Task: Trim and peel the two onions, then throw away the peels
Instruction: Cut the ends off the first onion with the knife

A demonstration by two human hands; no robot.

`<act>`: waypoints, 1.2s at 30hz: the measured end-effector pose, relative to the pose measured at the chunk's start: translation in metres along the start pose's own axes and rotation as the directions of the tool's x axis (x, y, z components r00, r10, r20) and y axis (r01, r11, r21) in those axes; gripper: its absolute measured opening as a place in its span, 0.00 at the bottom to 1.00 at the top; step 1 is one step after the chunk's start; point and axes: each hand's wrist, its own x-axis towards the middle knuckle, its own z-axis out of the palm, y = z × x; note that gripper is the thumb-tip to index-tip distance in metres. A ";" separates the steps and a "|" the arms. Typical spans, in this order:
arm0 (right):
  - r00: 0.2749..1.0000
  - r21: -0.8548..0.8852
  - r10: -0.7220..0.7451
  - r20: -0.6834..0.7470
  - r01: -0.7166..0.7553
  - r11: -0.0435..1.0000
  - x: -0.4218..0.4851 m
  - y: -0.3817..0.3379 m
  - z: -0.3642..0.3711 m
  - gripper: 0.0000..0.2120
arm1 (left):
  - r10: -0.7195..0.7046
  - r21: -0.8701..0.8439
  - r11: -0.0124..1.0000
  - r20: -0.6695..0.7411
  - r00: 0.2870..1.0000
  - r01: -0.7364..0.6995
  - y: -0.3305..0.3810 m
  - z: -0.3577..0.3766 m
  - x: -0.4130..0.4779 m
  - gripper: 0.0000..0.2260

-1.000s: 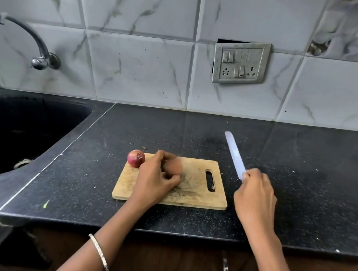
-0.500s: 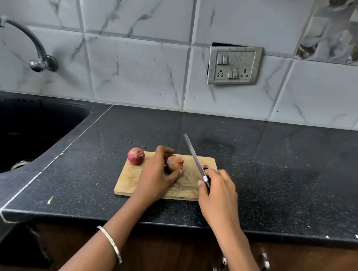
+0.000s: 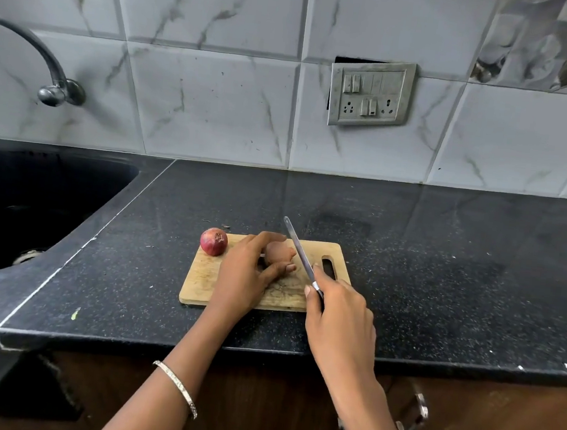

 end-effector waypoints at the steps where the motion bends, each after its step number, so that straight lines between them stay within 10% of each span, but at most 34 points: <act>1: 1.000 0.003 0.001 0.011 -0.001 1.000 0.001 0.000 0.000 0.21 | 0.004 -0.004 1.000 -0.003 1.000 -0.004 -0.001 0.001 0.001 0.20; 36: 0.995 -0.108 -0.063 0.080 0.071 0.992 0.025 -0.010 0.002 0.16 | -0.173 -0.204 0.965 -0.031 0.984 0.163 -0.010 0.005 0.011 0.18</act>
